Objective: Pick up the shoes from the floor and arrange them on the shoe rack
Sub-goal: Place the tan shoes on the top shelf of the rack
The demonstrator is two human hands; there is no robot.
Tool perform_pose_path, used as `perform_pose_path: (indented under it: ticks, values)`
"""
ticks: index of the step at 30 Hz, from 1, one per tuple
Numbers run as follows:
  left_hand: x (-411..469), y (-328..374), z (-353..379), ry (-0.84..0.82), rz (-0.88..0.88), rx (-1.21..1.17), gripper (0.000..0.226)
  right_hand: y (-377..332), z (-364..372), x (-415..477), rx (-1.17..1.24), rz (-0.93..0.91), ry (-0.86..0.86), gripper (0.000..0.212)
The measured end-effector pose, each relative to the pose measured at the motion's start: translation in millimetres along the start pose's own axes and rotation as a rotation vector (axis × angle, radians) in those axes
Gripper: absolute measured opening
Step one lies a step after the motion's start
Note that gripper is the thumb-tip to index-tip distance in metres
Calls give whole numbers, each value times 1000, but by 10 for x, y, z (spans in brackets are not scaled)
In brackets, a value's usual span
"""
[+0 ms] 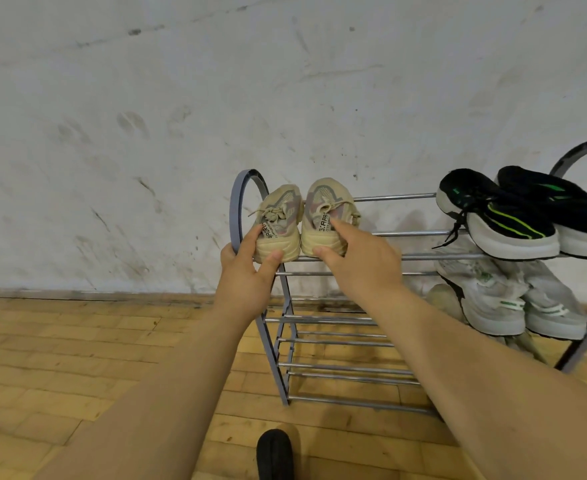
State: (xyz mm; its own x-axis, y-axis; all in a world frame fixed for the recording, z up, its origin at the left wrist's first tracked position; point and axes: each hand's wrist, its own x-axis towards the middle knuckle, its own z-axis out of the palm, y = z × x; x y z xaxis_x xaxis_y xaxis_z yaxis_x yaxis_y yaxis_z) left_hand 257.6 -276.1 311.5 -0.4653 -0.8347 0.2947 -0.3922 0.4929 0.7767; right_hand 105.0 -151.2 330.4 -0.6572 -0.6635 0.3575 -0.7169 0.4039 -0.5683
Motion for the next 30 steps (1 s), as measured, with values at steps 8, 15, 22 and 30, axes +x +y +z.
perform_pose_path:
  ticks: [8,15,22,30]
  values:
    - [-11,55,10,-11,-25,-25,62,31,-94,-87,76,-39,-23,68]
    - [-196,66,15,-61,-71,16,74,15,-113,-62,29,-48,-131,81]
    - [-723,175,-172,-574,-16,348,95,243,-435,-808,-241,-303,-168,62]
    - [-969,-318,-549,-1219,-145,668,91,906,-30,-1716,-276,-155,-1040,85]
